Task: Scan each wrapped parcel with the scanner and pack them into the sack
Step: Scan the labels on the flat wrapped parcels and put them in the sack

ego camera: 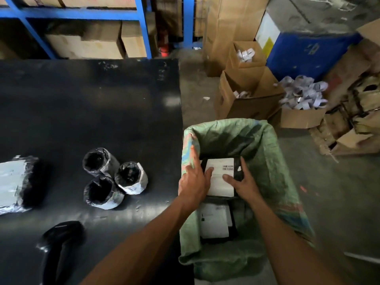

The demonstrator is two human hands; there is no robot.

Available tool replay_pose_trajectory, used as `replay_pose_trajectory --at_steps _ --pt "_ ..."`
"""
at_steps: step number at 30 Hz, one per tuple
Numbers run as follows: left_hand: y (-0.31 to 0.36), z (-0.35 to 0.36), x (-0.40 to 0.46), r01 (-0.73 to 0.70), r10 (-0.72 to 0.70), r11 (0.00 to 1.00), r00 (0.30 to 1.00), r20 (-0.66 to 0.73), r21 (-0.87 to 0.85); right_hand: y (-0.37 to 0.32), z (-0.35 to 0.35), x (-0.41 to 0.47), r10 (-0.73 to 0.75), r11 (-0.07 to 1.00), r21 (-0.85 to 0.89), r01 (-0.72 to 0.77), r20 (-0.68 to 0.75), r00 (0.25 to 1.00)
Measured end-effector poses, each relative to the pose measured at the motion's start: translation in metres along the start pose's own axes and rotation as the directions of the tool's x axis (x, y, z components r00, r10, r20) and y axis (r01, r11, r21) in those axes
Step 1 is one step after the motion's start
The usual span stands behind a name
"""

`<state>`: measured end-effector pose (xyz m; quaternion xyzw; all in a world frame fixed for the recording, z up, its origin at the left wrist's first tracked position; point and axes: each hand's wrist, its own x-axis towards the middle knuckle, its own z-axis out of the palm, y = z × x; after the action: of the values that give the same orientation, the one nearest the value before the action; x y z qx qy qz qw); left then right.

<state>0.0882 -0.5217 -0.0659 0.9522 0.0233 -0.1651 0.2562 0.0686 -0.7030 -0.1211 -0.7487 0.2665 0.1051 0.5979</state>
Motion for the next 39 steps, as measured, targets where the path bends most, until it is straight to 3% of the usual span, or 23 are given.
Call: replay_pose_trajectory --at_steps 7,12,19,24,31,35,39 --pt "-0.011 0.004 0.009 -0.034 0.034 0.999 0.999 -0.017 -0.009 0.002 0.03 0.064 0.048 0.994 -0.107 -0.037 0.101 0.994" --pt "-0.009 0.008 0.016 -0.048 0.05 0.999 0.997 -0.065 0.023 0.035 0.039 0.095 0.139 0.952 -0.294 -0.091 0.149 0.979" --pt "-0.002 0.012 0.012 -0.062 0.071 0.991 0.995 -0.072 0.116 0.013 0.047 0.088 0.213 0.783 -0.607 -0.139 0.051 0.976" --pt "-0.01 0.008 0.006 -0.072 0.072 0.997 0.997 -0.039 0.005 0.001 0.048 0.073 0.218 0.663 -0.734 -0.146 0.002 0.976" --pt "-0.03 -0.022 -0.006 -0.111 0.113 0.991 0.994 0.013 -0.074 -0.008 0.02 0.039 0.113 0.66 -0.742 -0.113 -0.05 0.992" --pt "-0.061 -0.061 -0.008 -0.204 0.187 0.975 0.968 -0.167 -0.092 -0.029 0.004 0.022 0.101 0.732 -0.664 -0.154 -0.118 0.988" --pt "-0.101 -0.118 -0.005 -0.201 0.132 0.967 0.923 -0.361 -0.159 -0.066 0.008 -0.001 -0.047 0.785 -0.617 -0.056 -0.15 0.988"
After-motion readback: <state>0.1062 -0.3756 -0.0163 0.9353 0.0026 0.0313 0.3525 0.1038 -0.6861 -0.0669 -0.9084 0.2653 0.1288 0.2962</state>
